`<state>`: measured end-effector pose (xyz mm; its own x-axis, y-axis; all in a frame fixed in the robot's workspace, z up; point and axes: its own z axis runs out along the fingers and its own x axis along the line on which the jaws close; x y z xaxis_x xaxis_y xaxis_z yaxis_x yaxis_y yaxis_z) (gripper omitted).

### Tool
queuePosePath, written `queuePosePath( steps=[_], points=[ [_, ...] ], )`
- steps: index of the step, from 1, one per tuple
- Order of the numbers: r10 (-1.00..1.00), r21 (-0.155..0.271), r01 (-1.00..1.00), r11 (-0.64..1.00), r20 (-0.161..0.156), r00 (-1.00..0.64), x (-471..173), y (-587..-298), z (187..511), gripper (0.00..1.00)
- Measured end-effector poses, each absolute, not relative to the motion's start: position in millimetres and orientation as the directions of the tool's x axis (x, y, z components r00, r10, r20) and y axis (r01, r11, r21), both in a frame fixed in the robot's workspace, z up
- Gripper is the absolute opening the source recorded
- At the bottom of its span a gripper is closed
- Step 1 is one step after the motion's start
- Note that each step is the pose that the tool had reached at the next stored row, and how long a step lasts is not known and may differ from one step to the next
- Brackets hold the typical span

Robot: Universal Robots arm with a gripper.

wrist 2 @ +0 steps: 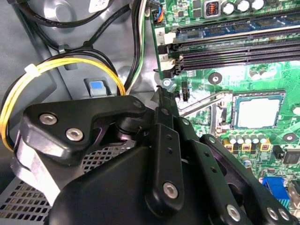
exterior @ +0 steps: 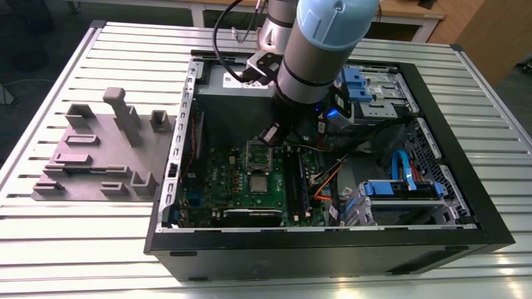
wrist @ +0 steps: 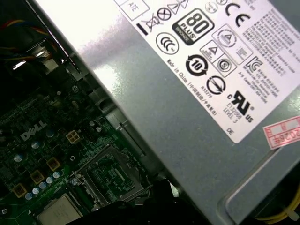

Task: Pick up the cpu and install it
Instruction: 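Close the cpu cover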

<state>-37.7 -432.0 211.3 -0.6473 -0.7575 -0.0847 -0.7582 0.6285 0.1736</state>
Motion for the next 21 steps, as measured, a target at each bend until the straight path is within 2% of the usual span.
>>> queuePosePath(
  steps=[21],
  points=[
    [-0.759,0.163,-0.758,0.631,-0.072,-0.647,-38.2,-431.9,218.6,0.10]
  ],
)
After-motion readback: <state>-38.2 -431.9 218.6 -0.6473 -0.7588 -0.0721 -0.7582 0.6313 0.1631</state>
